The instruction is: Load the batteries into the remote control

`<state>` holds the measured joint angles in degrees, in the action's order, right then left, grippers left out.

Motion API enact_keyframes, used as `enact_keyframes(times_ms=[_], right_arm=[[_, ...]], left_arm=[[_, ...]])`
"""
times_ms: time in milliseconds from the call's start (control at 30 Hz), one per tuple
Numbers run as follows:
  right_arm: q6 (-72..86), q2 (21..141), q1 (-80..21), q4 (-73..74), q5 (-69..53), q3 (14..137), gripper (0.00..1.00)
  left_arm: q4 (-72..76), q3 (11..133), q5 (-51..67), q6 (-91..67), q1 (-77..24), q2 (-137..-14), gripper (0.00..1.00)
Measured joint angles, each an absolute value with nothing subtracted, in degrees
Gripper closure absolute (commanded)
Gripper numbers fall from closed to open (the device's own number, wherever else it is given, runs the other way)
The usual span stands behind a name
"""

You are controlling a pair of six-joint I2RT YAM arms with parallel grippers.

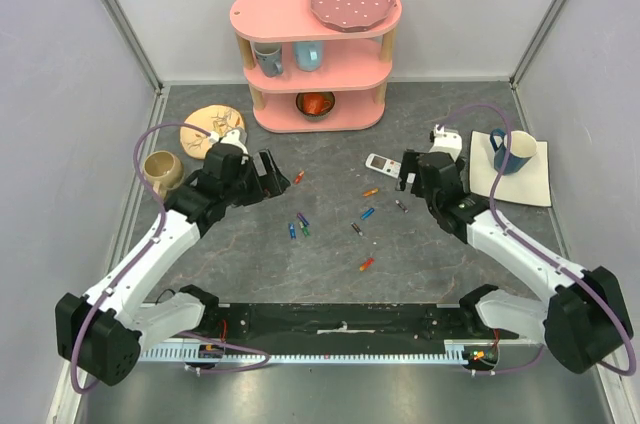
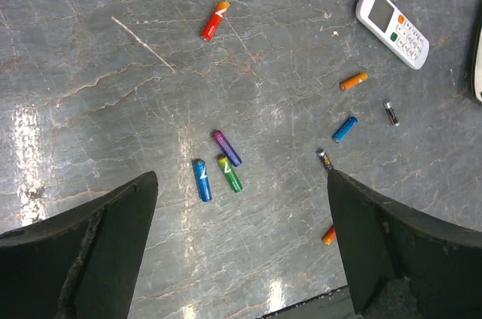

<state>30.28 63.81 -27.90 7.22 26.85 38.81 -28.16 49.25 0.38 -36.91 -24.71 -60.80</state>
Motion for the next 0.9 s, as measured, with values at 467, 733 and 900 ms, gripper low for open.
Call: enact_keyframes(times_ms=[467,733,900], right_arm=[[21.9,69.3,-27.9,10.9,17.8,50.3,0.02],[19.2,79.7,-27.9,13.2,21.8,60.2,0.02],[13.1,88.2,-27.9,14.5,17.8,63.4,0.02]], left_arm=[[-25.9,45.9,4.7,-34.6,-24.7,-55.7,0.02],[-23.6,42.5,7.7,-34.6,-24.7,-53.8,0.05],[-22.9,42.0,8.4,-34.5,-24.7,-52.0,0.05]])
